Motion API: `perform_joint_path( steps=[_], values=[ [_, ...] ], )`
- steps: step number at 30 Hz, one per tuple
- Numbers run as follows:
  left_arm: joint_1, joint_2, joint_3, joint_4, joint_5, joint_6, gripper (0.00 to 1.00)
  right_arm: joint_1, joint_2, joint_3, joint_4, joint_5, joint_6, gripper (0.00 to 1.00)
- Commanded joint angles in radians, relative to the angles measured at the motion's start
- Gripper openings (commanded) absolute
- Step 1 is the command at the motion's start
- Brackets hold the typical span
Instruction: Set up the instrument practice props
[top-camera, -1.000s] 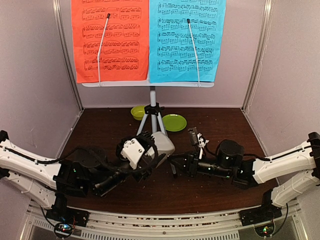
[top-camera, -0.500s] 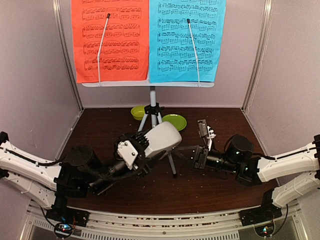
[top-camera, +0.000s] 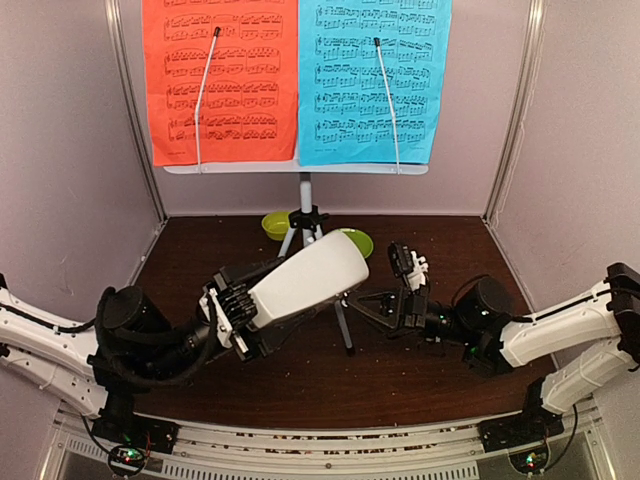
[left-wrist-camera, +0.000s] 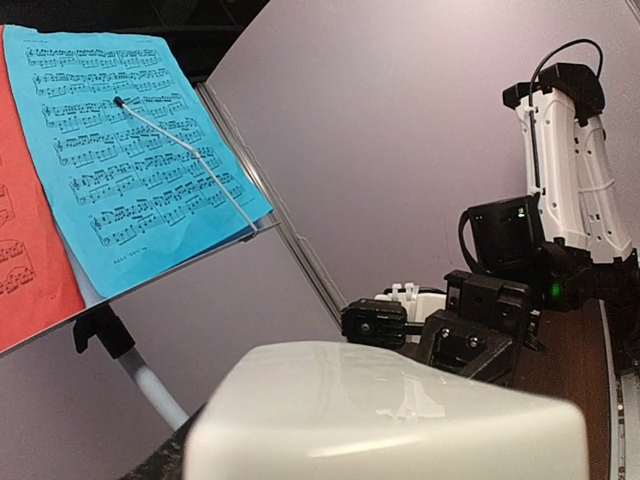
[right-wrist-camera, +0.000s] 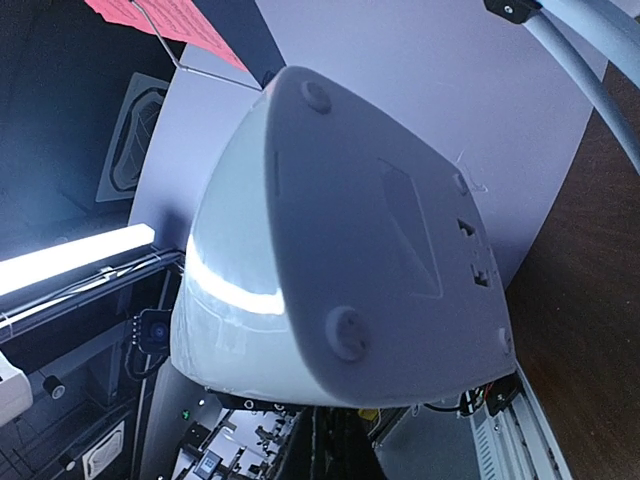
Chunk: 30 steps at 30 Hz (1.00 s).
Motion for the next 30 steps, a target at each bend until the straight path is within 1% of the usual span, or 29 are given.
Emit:
perform_joint_path(
  steps=[1,6,9,10,13,15,16,18,21,26,30],
  values=[
    [-0.019,-0.051,-0.034,-0.091,0.034,0.059,0.15,-0.082,-0.025,0.010,0.332,0.247,0.149,0.00],
    [-0.019,-0.043,-0.032,-0.098,0.029,0.065,0.15,-0.079,-0.042,0.007,0.331,0.297,0.160,0.00],
    [-0.019,-0.032,-0.015,-0.091,-0.007,0.038,0.15,-0.080,-0.041,0.021,0.298,0.273,0.117,0.00],
    [-0.018,-0.026,-0.002,-0.097,-0.024,0.019,0.15,-0.079,-0.042,0.023,0.250,0.263,0.099,0.03],
    [-0.018,-0.009,0.041,-0.119,-0.106,-0.064,0.15,-0.077,-0.052,0.011,0.113,0.245,0.013,0.28],
    [-0.018,0.004,0.066,-0.131,-0.172,-0.125,0.14,-0.076,-0.058,-0.006,0.023,0.250,-0.046,0.41],
    [-0.015,0.011,0.077,-0.142,-0.198,-0.154,0.13,-0.075,-0.061,-0.011,-0.019,0.246,-0.073,0.44],
    [-0.006,0.017,0.093,-0.170,-0.226,-0.210,0.12,-0.073,-0.067,-0.020,-0.102,0.235,-0.124,0.48],
    [0.022,0.023,0.102,-0.211,-0.234,-0.328,0.12,-0.066,-0.103,-0.047,-0.205,0.237,-0.204,0.57],
    [0.068,0.052,0.082,-0.233,-0.243,-0.544,0.10,-0.062,-0.219,-0.033,-0.507,0.261,-0.391,0.70],
    [0.102,0.087,0.079,-0.282,-0.267,-0.710,0.10,-0.061,-0.309,-0.006,-0.705,0.320,-0.528,0.86]
  ],
)
